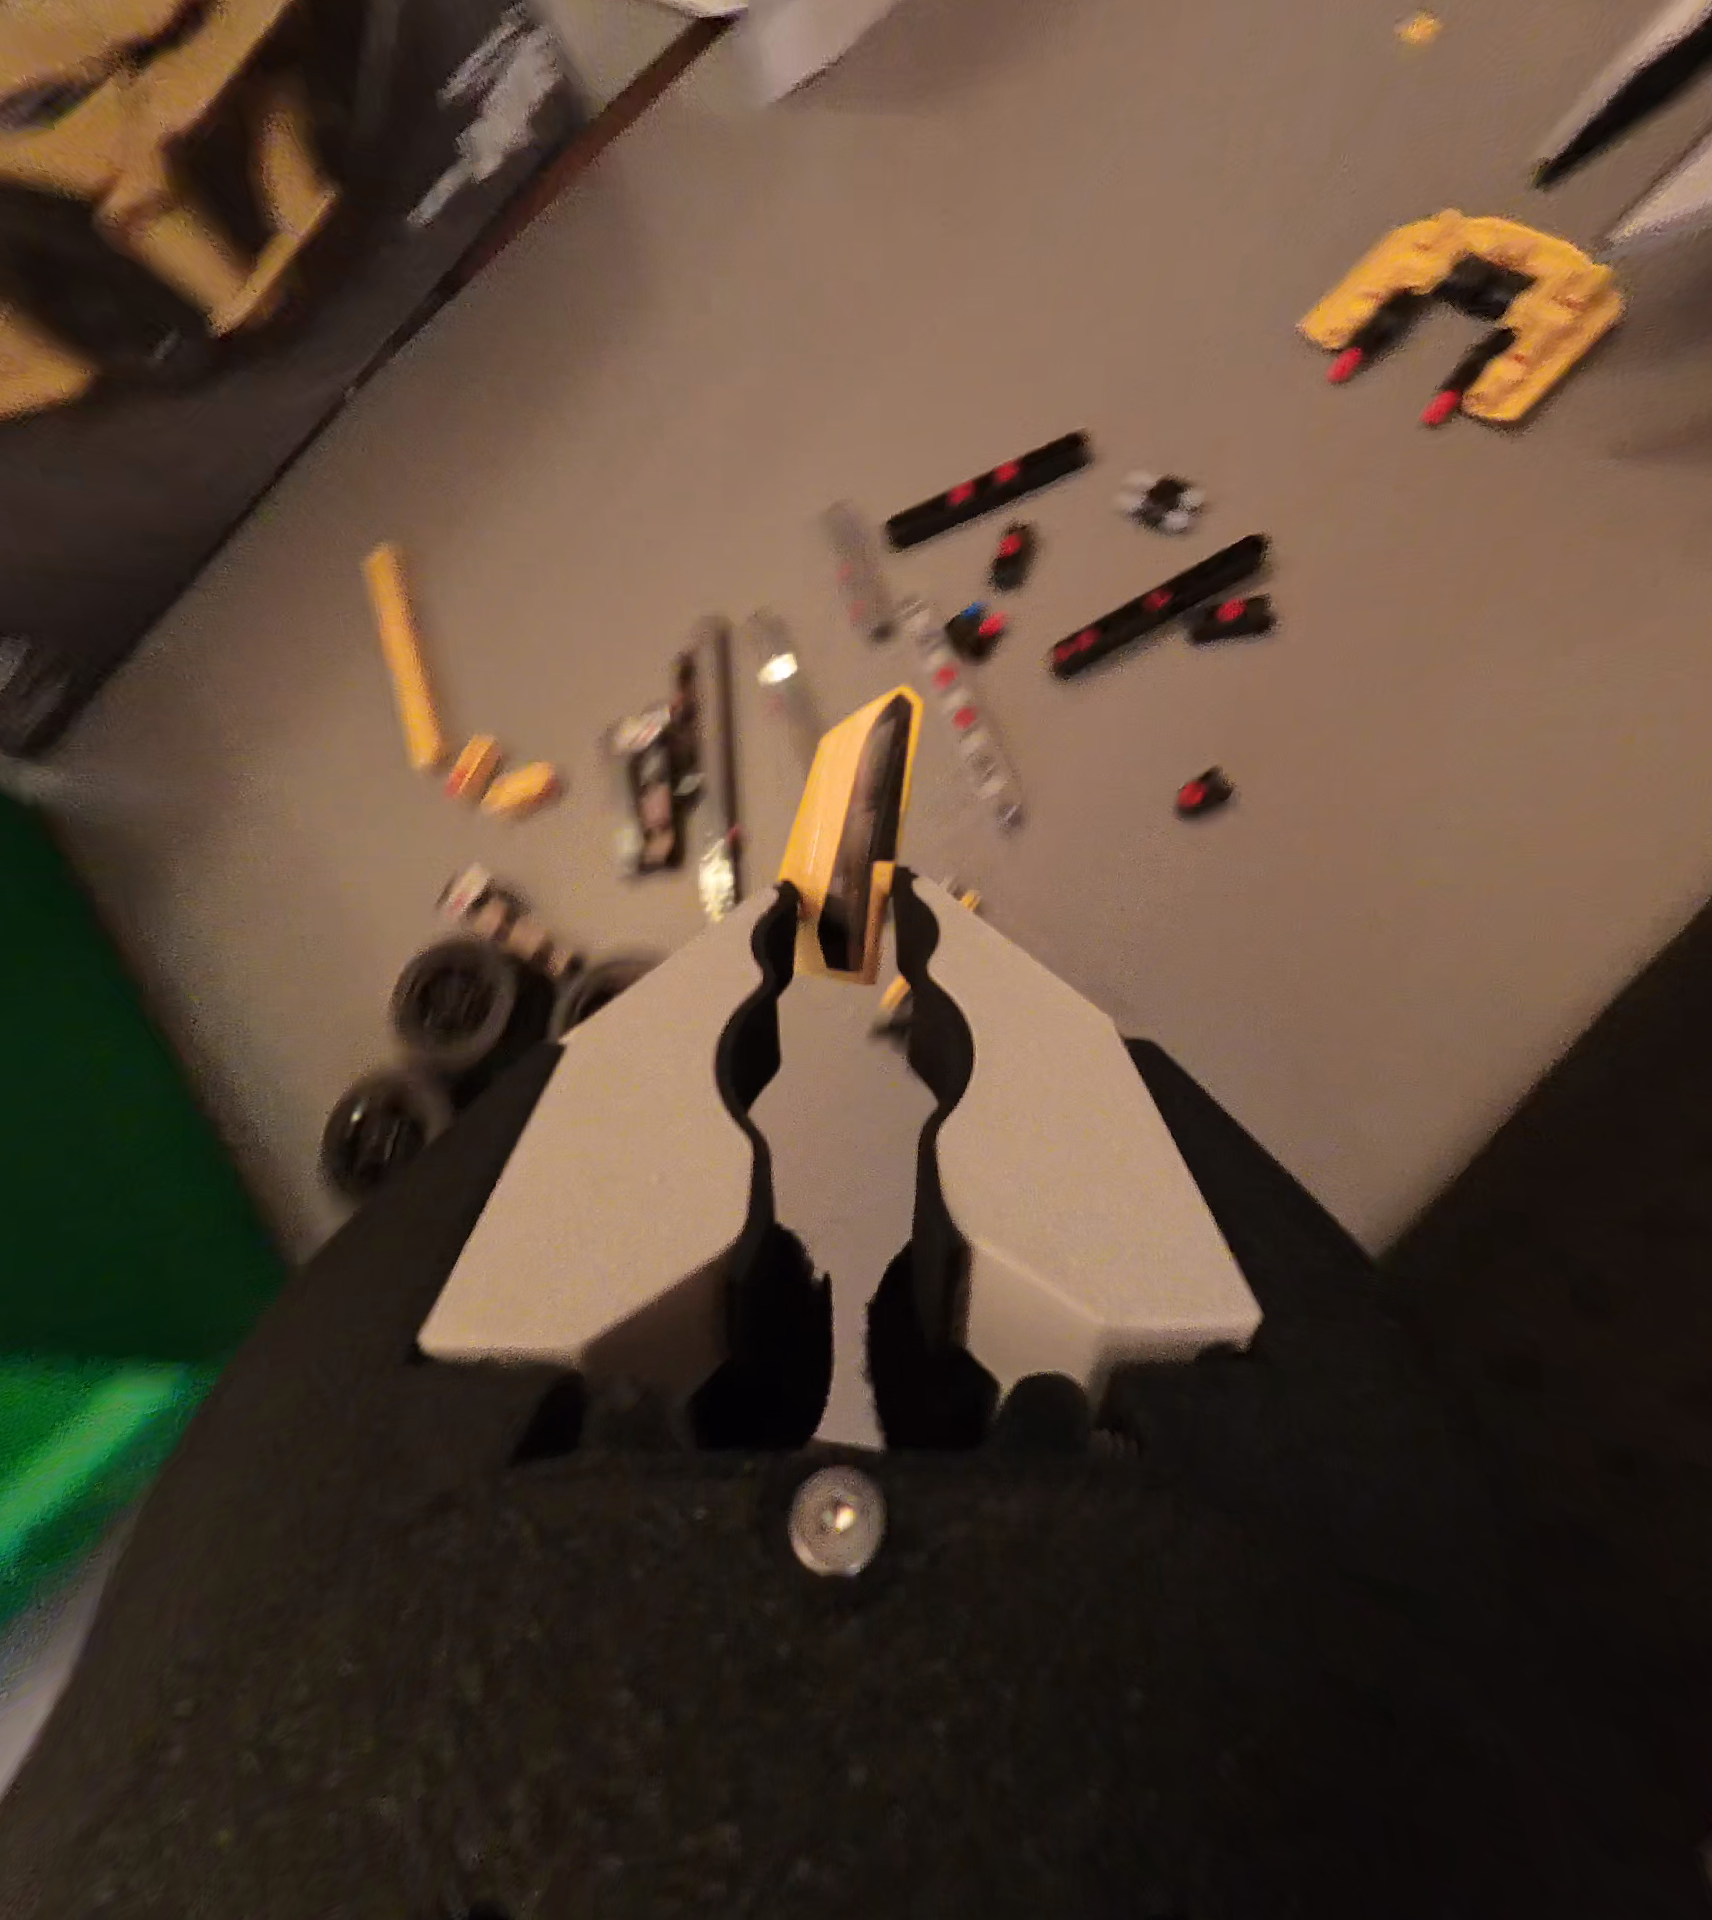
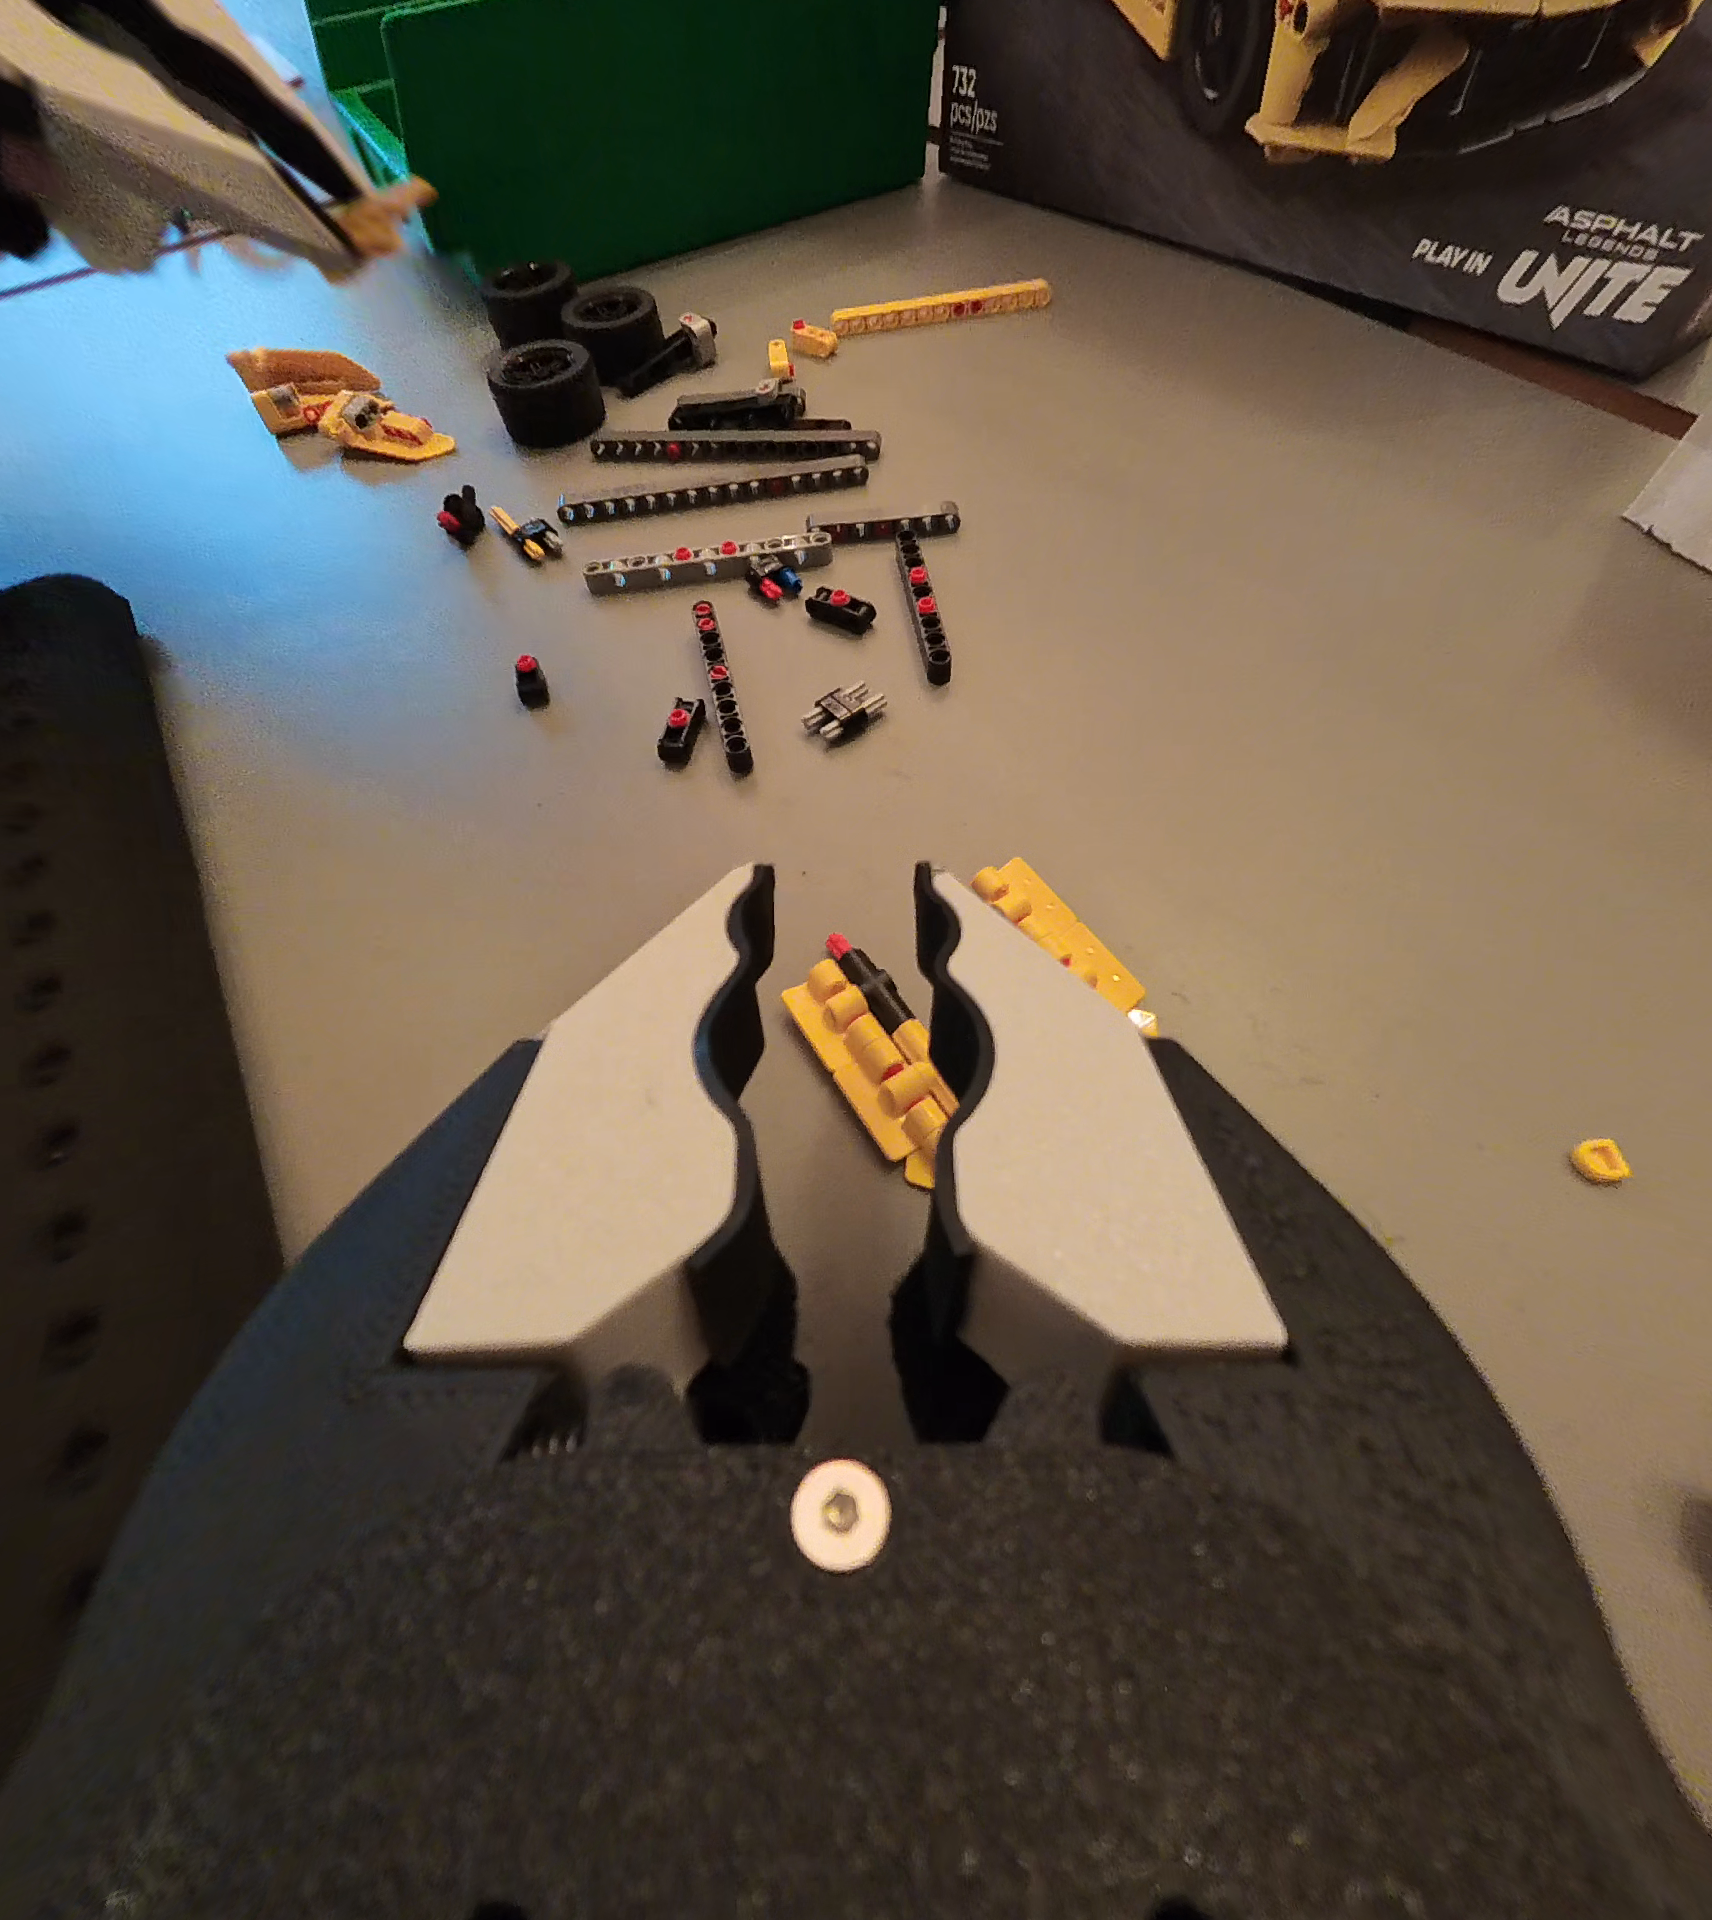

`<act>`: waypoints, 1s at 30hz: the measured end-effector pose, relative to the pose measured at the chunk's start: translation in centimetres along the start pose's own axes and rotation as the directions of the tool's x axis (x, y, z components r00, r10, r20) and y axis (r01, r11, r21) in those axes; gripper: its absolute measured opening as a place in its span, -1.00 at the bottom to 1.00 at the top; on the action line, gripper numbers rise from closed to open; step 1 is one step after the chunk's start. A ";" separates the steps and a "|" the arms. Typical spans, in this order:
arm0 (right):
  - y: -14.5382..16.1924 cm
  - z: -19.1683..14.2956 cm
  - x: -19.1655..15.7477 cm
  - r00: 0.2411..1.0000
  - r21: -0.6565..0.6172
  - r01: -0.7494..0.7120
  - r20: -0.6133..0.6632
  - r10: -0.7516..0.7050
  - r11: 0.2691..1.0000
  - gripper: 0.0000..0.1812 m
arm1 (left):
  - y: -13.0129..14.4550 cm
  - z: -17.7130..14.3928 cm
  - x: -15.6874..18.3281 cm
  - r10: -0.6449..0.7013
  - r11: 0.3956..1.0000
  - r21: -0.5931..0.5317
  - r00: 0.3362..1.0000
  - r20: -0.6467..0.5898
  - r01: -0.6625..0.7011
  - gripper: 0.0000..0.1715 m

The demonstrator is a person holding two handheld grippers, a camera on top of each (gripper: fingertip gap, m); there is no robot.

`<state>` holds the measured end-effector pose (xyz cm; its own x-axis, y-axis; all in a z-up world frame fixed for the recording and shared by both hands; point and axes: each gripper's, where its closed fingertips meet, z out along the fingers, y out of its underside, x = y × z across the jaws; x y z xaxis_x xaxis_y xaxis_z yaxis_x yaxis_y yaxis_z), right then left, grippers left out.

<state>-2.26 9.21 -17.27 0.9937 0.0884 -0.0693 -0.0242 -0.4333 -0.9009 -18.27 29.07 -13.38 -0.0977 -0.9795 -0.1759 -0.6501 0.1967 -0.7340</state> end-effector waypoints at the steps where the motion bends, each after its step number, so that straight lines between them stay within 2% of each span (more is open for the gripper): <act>1: 0.1 0.0 0.0 1.000 -0.004 -0.001 0.001 0.001 1.000 -0.71 | 1.7 -1.5 -1.3 -0.063 0.998 -0.014 0.998 0.008 0.063 -0.78; 2: 0.1 0.1 0.0 1.000 -0.006 -0.001 0.000 0.001 1.000 -0.71 | 3.8 -2.8 -2.9 -0.119 0.992 -0.041 0.992 0.042 0.121 -0.79; 4: 0.2 0.2 0.0 1.000 -0.014 -0.001 0.001 0.001 1.000 -0.71 | 8.8 -5.2 -6.6 -0.210 0.965 -0.118 0.959 0.191 0.234 -0.79; 6: 0.4 0.3 0.2 1.000 -0.024 0.003 -0.010 -0.003 1.000 -0.71 | 12.4 -7.1 -8.4 -0.298 0.928 -0.143 0.916 0.269 0.344 -0.79; 9: 0.5 0.3 0.6 0.999 -0.028 0.011 -0.034 -0.011 1.000 -0.69 | 14.9 -8.1 -9.7 -0.414 0.880 -0.101 0.854 0.316 0.464 -0.79; 11: 0.5 0.3 0.8 0.999 -0.025 0.015 -0.046 -0.016 1.000 -0.66 | 16.1 -7.6 -9.7 -0.444 0.859 -0.123 0.843 0.305 0.497 -0.79; 17: -0.6 -0.9 2.3 0.987 0.032 0.078 -0.141 -0.073 0.996 -0.52 | 16.2 -5.2 -9.1 -0.465 0.855 -0.138 0.857 0.221 0.500 -0.78; 20: -0.1 -2.2 4.0 0.963 -0.023 0.169 -0.206 -0.171 0.985 -0.48 | 16.3 -4.5 -9.0 -0.462 0.853 -0.161 0.862 0.208 0.496 -0.78; 25: 2.8 -2.7 3.0 0.971 -0.126 0.231 -0.040 -0.237 0.965 -0.36 | 15.5 -4.2 -8.9 -0.486 0.849 -0.138 0.857 0.170 0.509 -0.71; 28: 3.2 -2.5 1.8 0.966 -0.137 0.259 0.035 -0.257 0.956 -0.35 | 14.6 -4.8 -9.5 -0.471 0.857 -0.123 0.858 0.204 0.500 -0.67; 30: 3.4 -2.1 1.3 0.968 -0.160 0.252 0.055 -0.246 0.954 -0.37 | 13.1 -5.4 -9.7 -0.419 0.883 -0.112 0.873 0.250 0.456 -0.67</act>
<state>-0.86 6.00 -19.50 0.9615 0.2414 0.1314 0.2448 -0.5344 -0.8090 -29.87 40.88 -17.72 0.3755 -0.9268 -0.0098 -0.7029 -0.2779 -0.6548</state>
